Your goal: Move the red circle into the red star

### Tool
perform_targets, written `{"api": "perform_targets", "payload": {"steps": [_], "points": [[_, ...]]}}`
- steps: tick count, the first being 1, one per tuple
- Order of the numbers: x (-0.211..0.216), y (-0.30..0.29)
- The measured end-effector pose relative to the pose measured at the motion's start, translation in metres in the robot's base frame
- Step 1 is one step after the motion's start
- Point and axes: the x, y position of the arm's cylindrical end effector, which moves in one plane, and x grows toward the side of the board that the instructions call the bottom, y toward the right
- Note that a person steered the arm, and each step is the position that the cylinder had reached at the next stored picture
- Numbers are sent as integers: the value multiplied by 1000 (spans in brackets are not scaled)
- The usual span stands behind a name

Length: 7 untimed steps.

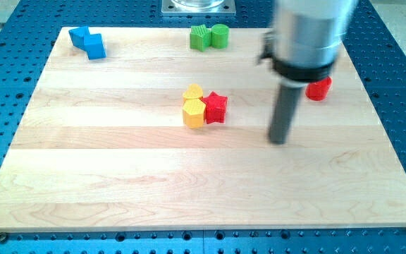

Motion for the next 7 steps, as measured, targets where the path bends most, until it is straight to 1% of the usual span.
{"api": "perform_targets", "payload": {"steps": [1, 2, 3, 4, 7], "points": [[-42, 53], [-58, 86], [-83, 77], [-84, 0], [-84, 5]]}}
